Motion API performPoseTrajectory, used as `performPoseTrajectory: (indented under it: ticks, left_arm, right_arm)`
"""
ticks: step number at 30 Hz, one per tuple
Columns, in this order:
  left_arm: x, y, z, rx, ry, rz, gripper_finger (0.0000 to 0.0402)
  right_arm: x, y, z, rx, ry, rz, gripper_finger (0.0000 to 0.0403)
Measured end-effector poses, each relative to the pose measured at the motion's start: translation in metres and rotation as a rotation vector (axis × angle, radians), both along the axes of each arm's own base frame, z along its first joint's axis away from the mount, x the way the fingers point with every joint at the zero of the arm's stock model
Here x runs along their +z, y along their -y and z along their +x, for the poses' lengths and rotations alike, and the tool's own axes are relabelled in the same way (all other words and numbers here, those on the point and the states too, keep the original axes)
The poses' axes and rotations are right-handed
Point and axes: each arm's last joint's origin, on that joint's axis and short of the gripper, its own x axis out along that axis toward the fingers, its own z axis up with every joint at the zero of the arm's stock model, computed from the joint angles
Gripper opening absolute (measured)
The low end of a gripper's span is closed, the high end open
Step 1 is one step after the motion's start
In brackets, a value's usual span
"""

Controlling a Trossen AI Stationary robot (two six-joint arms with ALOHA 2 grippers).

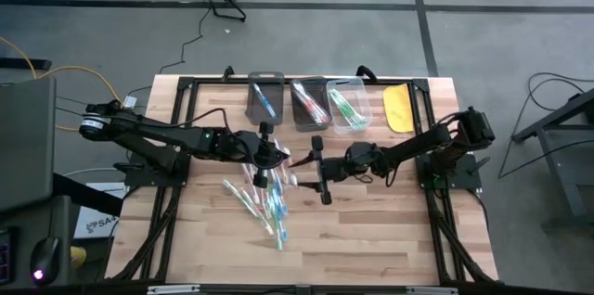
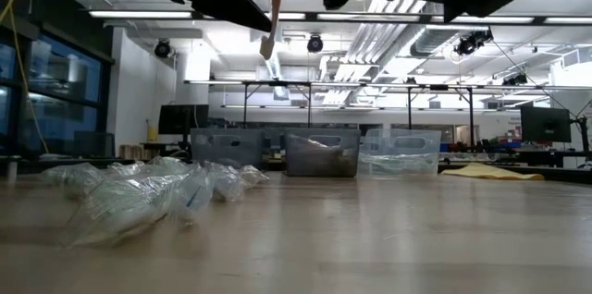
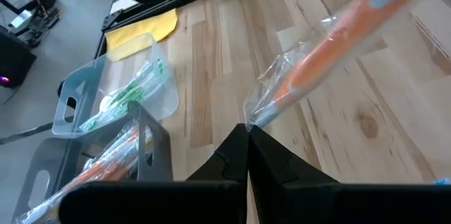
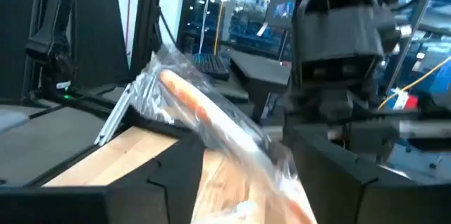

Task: Pick & Place Toothbrushes
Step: Put the orange toothbrush into the right black bin

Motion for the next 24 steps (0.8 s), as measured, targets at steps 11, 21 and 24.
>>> performPoseTrajectory:
  ticks: [11,21,24]
  left_arm:
    - [-0.003,0.000,-0.002,-0.005,-0.038,0.001,0.0000]
    - [-0.007,0.003,-0.004,-0.109,-0.097,0.035,0.0042]
    - [-0.006,0.001,-0.004,-0.071,-0.096,0.060,0.0090]
  right_arm:
    - [-0.007,0.000,0.018,-0.099,-0.044,-0.061,0.0084]
    - [-0.010,0.004,0.017,-0.094,-0.108,-0.012,0.0015]
    - [-0.008,0.010,0.016,-0.157,-0.150,-0.002,0.0015]
